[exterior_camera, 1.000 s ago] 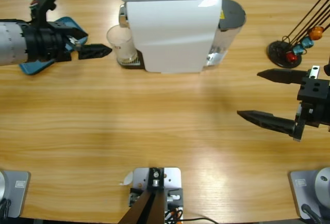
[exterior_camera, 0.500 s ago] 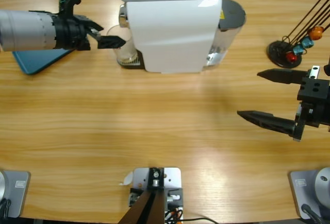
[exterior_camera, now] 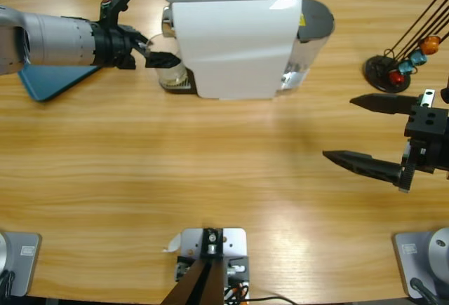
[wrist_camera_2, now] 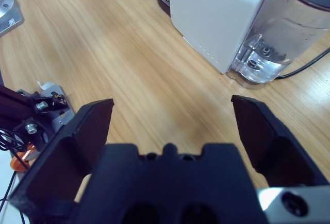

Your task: Pour coffee

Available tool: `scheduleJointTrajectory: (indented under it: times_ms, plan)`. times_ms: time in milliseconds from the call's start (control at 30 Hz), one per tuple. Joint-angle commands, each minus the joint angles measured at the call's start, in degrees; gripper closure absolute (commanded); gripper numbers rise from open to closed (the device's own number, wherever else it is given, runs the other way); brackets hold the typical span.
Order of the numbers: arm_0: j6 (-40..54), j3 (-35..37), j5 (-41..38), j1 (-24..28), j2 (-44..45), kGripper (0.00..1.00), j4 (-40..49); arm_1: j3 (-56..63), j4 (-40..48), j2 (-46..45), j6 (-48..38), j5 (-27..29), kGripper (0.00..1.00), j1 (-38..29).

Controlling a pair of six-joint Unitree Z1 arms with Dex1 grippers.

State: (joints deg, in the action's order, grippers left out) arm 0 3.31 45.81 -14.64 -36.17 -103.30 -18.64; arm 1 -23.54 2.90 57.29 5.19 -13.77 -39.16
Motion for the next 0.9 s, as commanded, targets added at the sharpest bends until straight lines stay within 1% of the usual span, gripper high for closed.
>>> scheduleJointTrajectory:
  times_ms: [33,167,200,300,367,400,500,533,567,733,800,900]
  plan:
    - [0.84,1.37,-2.44,1.02,-4.89,0.027,-0.87,2.10,0.62,-0.16,0.52,-0.91,0.000,-0.56]
    - [0.99,2.09,-3.94,1.02,-5.96,0.079,-0.87,2.10,0.62,-0.16,0.52,-0.82,0.000,-0.56]
    - [0.99,2.25,-4.32,1.02,-6.23,0.104,-0.87,2.10,0.62,-0.16,0.52,-0.82,0.000,-0.56]
    - [0.99,2.53,-5.05,1.02,-6.77,0.280,-0.87,2.10,0.62,-0.09,0.61,-0.74,0.000,-0.56]
    - [1.33,2.53,-5.49,1.02,-6.81,0.487,-0.87,2.10,0.62,-0.07,0.61,-0.72,0.000,-0.56]
    - [1.36,2.46,-5.63,1.07,-6.74,0.520,-0.87,2.10,0.62,-0.07,0.61,-0.65,0.000,-0.56]
    - [1.33,2.35,-6.36,1.95,-6.65,0.524,-0.83,2.10,0.60,-0.07,0.70,-0.56,0.000,-0.56]
    - [1.26,2.20,-6.45,2.28,-6.49,0.556,-0.78,2.08,0.62,-0.07,0.70,-0.56,0.000,-0.56]
    - [1.26,2.00,-6.68,2.62,-6.35,0.611,-0.78,2.10,0.62,-0.07,0.75,-0.56,0.000,-0.56]
    - [0.91,-0.21,-6.35,2.86,-3.56,0.612,0.24,2.01,0.62,-0.07,0.87,-0.56,0.000,-0.56]
    - [1.01,-1.07,-5.56,2.86,-0.57,0.612,2.96,2.01,0.62,-0.11,0.96,-0.56,0.000,-0.56]
    - [1.78,-2.71,-1.18,4.25,5.34,0.612,7.99,2.01,0.62,-0.23,1.05,-0.65,0.000,-0.56]
